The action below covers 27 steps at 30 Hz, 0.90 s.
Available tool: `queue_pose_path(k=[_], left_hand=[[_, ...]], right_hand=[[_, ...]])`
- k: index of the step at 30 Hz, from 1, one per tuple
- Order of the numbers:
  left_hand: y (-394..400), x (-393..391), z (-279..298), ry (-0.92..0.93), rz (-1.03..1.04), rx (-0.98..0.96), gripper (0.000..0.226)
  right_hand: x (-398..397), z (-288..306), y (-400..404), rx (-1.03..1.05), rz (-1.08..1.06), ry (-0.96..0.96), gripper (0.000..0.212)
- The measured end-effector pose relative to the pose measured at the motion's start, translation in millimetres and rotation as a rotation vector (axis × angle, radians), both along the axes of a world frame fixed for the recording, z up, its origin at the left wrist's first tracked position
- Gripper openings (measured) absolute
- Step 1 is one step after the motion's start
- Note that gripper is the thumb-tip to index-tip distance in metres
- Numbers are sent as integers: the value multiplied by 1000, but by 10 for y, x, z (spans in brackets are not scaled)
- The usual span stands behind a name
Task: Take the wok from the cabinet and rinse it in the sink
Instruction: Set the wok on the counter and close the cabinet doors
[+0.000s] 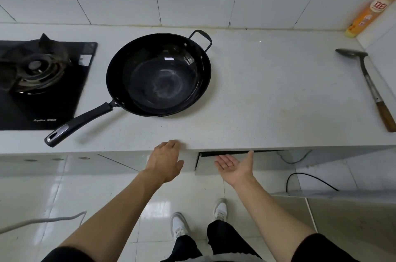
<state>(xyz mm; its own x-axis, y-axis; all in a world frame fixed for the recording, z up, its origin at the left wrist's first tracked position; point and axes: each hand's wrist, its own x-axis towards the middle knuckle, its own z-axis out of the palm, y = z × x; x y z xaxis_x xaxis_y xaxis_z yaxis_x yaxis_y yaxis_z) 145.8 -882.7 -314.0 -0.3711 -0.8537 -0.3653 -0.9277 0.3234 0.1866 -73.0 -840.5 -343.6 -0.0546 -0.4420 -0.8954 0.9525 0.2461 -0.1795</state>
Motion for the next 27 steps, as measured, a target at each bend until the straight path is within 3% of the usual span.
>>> queue_pose_path(k=[15, 24, 27], left_hand=[[-8, -16, -10, 3, 6, 3, 57], [-2, -15, 48, -5, 11, 50, 58], [-7, -14, 108, 6, 28, 48, 58]], right_hand=[[33, 8, -114, 4, 5, 25, 94], [-61, 175, -165, 68, 183, 127, 94], [-70, 313, -177, 94, 363, 214, 87]])
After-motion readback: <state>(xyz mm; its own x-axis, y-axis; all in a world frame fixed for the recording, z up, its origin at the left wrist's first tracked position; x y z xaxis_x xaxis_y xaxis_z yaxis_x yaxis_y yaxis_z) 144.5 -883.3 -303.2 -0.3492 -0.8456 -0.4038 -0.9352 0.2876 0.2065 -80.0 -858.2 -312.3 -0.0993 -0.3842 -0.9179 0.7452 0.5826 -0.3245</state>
